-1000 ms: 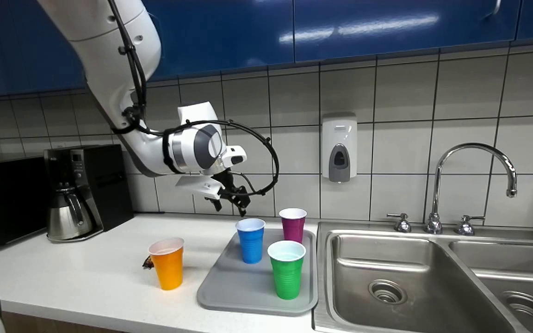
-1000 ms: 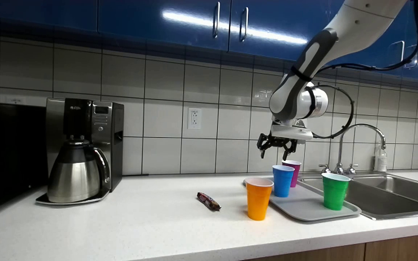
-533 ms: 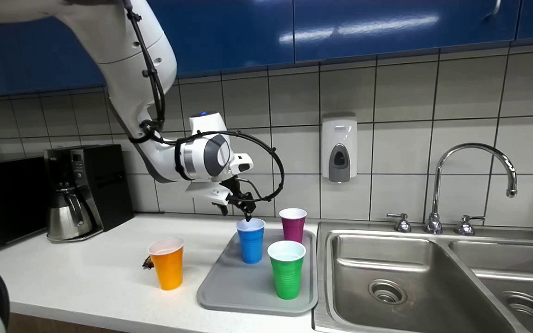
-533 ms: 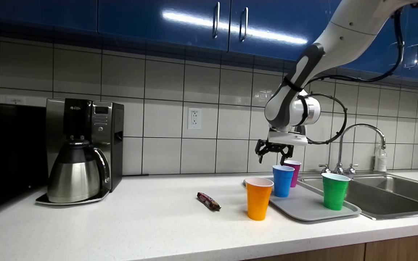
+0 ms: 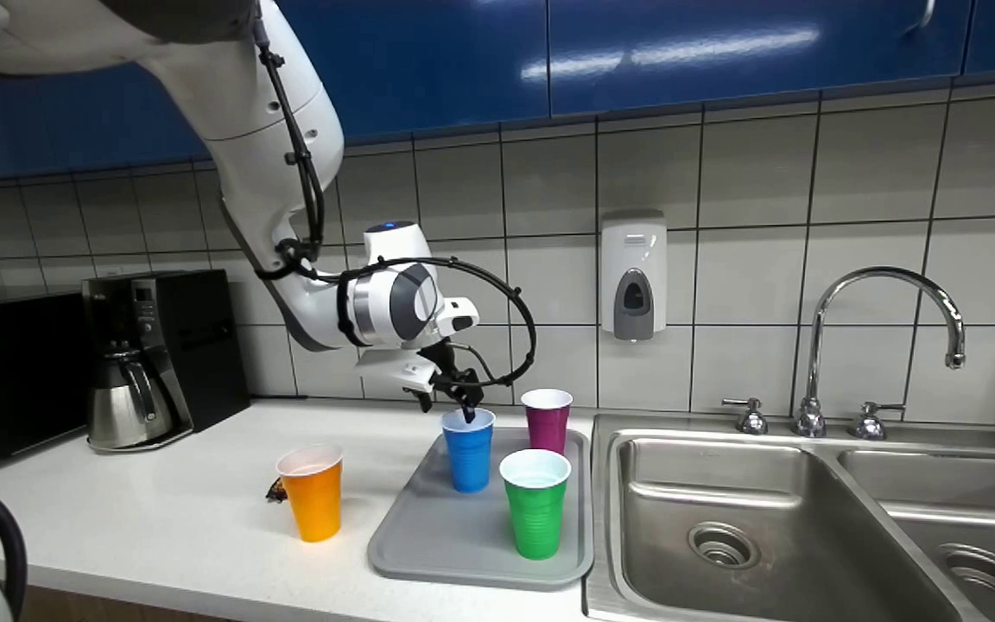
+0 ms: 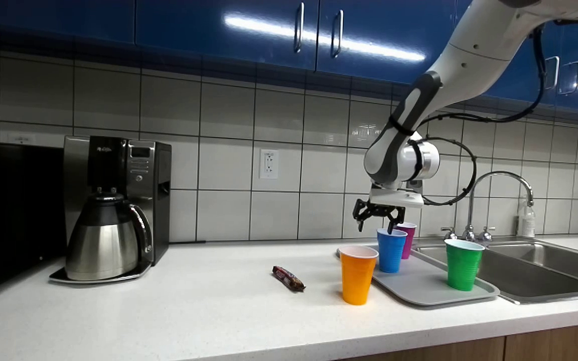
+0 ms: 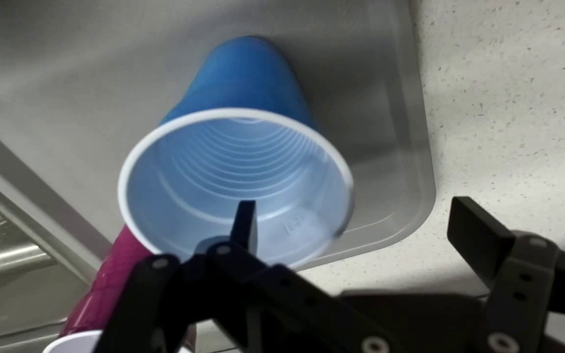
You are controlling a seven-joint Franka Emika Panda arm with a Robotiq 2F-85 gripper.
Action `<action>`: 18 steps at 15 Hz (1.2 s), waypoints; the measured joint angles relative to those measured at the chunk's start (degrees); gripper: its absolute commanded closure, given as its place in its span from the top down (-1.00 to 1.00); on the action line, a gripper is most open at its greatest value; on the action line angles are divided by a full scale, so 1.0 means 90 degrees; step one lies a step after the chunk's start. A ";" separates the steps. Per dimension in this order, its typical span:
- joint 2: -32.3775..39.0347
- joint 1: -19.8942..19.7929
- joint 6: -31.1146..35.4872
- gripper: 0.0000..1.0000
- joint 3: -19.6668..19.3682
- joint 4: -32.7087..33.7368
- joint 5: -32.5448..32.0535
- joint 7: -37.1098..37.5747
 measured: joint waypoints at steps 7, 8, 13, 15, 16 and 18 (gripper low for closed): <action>0.0076 0.0026 -0.0006 0.46 -0.0061 0.0028 0.0001 0.0000; 0.0081 0.0026 -0.0006 0.34 -0.0063 0.0028 0.0001 0.0000; 0.0118 0.0031 -0.0007 -0.44 -0.0074 0.0028 0.0001 0.0000; 0.0125 0.0037 -0.0007 -0.74 -0.0080 0.0028 0.0001 0.0000; 0.0125 0.0041 -0.0007 -0.92 -0.0083 0.0028 0.0001 0.0000; 0.0125 0.0051 -0.0007 -1.00 -0.0089 0.0028 0.0001 0.0000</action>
